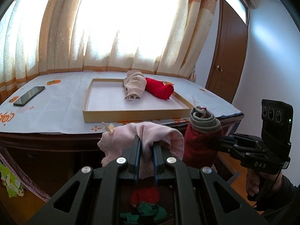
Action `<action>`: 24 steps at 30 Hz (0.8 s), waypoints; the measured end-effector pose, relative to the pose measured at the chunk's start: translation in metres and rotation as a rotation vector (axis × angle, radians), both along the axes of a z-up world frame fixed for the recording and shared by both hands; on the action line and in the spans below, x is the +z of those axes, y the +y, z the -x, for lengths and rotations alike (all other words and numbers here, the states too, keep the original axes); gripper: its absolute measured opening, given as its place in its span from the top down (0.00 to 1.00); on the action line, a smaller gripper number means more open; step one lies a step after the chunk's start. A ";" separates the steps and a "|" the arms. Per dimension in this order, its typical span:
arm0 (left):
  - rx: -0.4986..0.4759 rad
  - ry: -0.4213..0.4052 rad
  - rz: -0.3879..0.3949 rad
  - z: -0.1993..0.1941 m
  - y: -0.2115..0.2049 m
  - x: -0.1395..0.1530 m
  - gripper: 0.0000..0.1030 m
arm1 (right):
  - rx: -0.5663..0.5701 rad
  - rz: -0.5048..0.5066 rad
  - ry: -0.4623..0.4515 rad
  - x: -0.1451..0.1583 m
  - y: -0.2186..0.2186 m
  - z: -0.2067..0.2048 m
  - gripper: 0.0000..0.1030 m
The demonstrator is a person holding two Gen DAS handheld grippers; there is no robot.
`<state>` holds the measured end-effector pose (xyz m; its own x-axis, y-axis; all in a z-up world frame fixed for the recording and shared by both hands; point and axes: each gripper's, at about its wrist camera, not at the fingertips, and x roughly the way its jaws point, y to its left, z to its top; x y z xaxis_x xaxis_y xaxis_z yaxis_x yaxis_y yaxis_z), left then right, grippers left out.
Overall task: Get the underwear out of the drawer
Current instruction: 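Carry the dark red sock with the right gripper while the left gripper carries the pink garment to the tray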
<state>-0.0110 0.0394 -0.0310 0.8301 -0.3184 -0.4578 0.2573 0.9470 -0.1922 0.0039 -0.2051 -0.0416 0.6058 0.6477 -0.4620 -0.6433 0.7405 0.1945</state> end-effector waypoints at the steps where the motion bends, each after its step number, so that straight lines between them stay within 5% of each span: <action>1: 0.000 -0.003 0.001 0.001 0.000 0.001 0.91 | 0.002 -0.002 -0.005 0.002 0.000 0.000 0.81; 24: 0.005 -0.118 0.009 0.014 0.003 0.039 0.91 | 0.034 -0.029 -0.079 0.034 0.006 -0.001 0.81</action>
<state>-0.0250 0.0420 0.0078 0.8795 -0.3181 -0.3539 0.2743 0.9467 -0.1691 0.0047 -0.1991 -0.0081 0.6174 0.6809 -0.3939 -0.6820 0.7129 0.1633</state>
